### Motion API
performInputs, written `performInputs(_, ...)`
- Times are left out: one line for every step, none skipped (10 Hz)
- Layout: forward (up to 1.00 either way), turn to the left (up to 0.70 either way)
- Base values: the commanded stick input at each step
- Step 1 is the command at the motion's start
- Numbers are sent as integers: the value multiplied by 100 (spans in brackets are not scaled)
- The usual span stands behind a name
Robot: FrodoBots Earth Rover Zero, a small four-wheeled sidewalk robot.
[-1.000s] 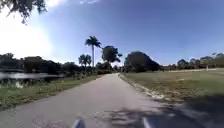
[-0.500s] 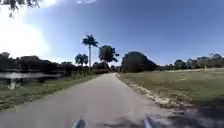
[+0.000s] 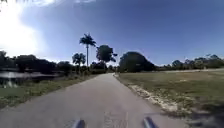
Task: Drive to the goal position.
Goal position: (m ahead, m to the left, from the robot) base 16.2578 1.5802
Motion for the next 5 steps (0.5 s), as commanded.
performInputs(70,0)
performInputs(70,0)
performInputs(70,0)
performInputs(70,0)
performInputs(70,0)
